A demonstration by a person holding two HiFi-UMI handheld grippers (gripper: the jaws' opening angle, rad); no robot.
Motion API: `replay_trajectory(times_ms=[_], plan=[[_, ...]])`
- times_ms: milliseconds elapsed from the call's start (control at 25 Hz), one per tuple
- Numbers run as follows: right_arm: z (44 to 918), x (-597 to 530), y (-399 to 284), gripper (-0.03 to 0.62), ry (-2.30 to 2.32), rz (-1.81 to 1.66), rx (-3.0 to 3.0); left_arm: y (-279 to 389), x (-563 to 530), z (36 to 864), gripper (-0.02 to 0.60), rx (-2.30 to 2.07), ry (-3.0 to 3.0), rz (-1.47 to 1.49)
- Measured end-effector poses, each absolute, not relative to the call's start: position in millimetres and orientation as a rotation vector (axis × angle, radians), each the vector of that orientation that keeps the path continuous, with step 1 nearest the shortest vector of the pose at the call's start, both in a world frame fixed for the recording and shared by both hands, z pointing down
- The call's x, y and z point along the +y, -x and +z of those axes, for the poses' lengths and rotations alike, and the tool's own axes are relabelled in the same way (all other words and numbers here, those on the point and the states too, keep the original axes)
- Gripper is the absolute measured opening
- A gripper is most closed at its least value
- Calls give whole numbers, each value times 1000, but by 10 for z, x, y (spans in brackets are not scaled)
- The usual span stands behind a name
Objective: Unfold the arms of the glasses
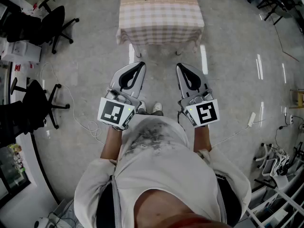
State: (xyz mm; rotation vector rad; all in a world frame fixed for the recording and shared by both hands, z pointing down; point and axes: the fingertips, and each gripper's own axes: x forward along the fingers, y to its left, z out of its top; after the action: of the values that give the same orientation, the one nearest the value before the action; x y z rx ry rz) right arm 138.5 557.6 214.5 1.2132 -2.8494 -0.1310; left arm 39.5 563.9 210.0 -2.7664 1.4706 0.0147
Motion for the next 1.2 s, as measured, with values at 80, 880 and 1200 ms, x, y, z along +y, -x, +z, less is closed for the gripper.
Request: replay_trajectory(times_ms=[80, 880, 1200], plan=[[2148, 5537, -1391, 15, -1204, -131, -2850, -408, 5613, 2114, 9, 1479, 2766, 7], [2248, 5314, -1145, 15, -1172, -126, -2839, -141, 5481, 2248, 9, 1564, 2761, 32], [2304, 4985, -879, 15, -1182, -132, -2799, 77, 5109, 2321, 9, 1525, 2796, 38]])
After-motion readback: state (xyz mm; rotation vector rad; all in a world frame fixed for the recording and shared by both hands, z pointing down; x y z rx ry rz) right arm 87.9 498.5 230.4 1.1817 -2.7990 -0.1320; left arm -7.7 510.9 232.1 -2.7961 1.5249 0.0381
